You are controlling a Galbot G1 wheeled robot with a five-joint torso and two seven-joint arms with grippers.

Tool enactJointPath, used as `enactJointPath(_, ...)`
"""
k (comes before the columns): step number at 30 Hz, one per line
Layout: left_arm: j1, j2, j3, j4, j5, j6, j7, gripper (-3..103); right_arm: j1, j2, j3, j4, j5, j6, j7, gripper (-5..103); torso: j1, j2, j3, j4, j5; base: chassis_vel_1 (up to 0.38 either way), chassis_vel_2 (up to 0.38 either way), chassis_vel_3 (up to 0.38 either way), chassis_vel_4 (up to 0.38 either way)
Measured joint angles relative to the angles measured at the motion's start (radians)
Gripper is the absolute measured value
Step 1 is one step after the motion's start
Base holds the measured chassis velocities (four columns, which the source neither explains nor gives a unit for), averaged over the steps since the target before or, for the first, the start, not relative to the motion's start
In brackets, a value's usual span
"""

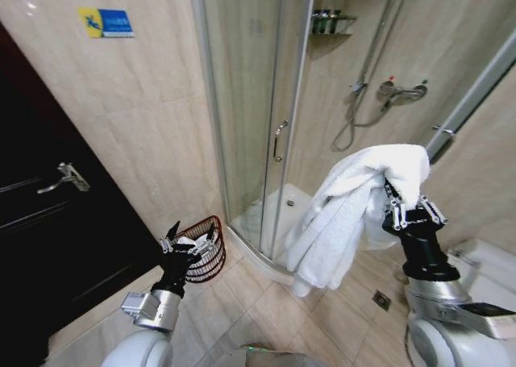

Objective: Discard the used towel into the hamper.

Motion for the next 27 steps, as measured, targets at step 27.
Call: enactJointPath(27,0.000,0.000,0.000,0.000,0.000,0.000,0.000,100,0.004,0.016,-0.092,0.000,0.006,-0.001,0.004,14,0.000,-0.001,0.000,0.0000,0.0006,0.096,0.096,-0.089,-0.097)
